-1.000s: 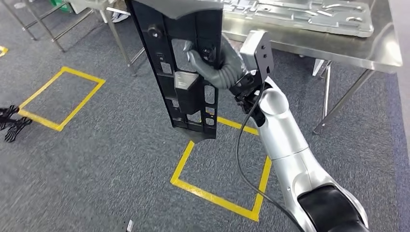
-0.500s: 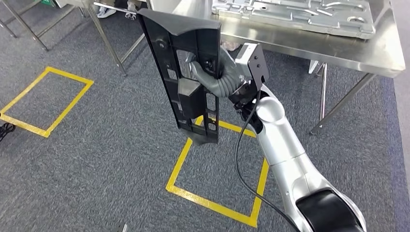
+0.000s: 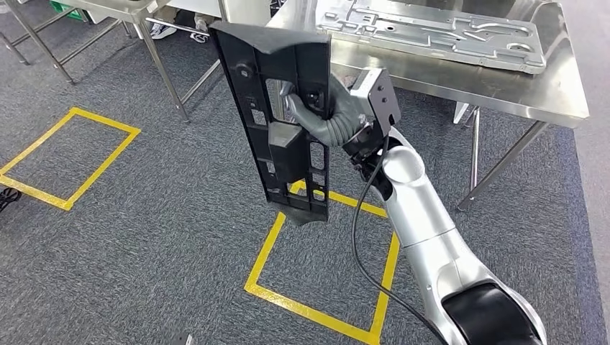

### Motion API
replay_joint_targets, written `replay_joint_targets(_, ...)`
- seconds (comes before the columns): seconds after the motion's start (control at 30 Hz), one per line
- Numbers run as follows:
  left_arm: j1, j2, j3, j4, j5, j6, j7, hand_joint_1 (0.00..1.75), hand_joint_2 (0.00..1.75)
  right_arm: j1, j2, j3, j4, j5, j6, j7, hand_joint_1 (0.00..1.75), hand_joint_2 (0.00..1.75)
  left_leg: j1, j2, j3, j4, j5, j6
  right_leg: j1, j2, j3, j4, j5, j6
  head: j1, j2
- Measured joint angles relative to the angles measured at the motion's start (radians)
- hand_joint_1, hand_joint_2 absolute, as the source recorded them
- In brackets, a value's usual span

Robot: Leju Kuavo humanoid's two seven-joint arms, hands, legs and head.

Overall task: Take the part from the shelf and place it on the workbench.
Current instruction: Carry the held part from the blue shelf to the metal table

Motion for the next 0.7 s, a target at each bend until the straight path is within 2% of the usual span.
replay_joint_targets(0.7, -0.005, 0.000, 0.002, 0.000, 0.031, 0.013, -0.015, 0.00, 1.75, -0.062, 0.011, -0.005, 0.012, -0.001, -0.018, 0.024, 1.75, 1.75, 0.000, 0.000, 0.004, 0.001, 0.002, 0.000, 0.000, 0.000, 0.005, 0.000, 0.002, 0.001, 0.000, 0.000)
